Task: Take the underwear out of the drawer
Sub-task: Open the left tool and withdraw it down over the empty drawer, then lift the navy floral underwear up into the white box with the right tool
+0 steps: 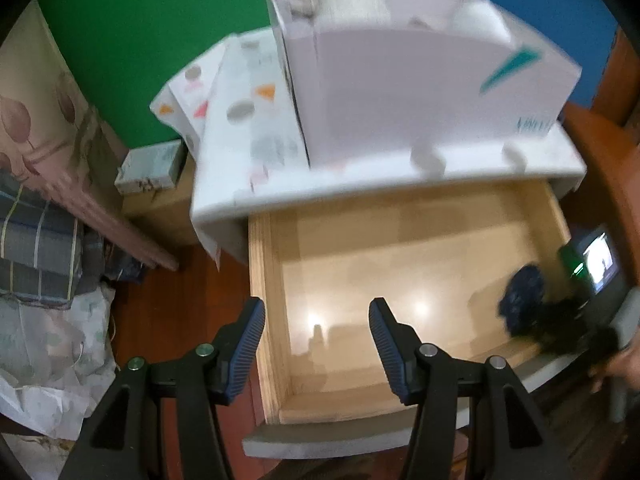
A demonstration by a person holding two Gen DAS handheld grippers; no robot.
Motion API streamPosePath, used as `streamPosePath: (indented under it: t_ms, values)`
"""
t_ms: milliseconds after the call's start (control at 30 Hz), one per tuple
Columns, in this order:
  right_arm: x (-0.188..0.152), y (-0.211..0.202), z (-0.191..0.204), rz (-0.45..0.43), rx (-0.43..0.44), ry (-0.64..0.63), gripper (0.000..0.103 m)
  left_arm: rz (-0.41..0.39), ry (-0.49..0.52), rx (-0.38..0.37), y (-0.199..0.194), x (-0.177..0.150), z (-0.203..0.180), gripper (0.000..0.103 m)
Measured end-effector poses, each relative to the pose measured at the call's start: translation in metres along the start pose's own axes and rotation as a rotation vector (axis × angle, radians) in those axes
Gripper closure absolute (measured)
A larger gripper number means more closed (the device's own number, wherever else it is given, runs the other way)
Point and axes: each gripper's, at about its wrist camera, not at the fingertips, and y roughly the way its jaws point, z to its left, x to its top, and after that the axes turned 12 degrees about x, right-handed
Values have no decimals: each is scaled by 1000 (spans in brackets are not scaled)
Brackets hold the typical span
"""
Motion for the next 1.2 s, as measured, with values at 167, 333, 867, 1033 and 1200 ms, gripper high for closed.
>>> streamPosePath:
  t_ms: [167, 333, 867, 1033, 1200]
  values:
    - [1, 0, 0, 2, -1, 1, 81, 28, 6, 6, 29, -23, -14, 48]
    - [1, -3, 3, 5, -8, 3, 81, 30, 36, 26, 45, -31, -27, 48]
    - [0, -13, 11, 8, -20, 13, 80, 118, -81, -73, 87, -43, -21, 48]
    - [0, -14, 12, 5, -21, 14, 80, 109, -95, -51, 88, -44, -23, 48]
    - [-3, -16, 9, -9, -13, 23, 80, 72, -86, -41, 82, -46, -26, 48]
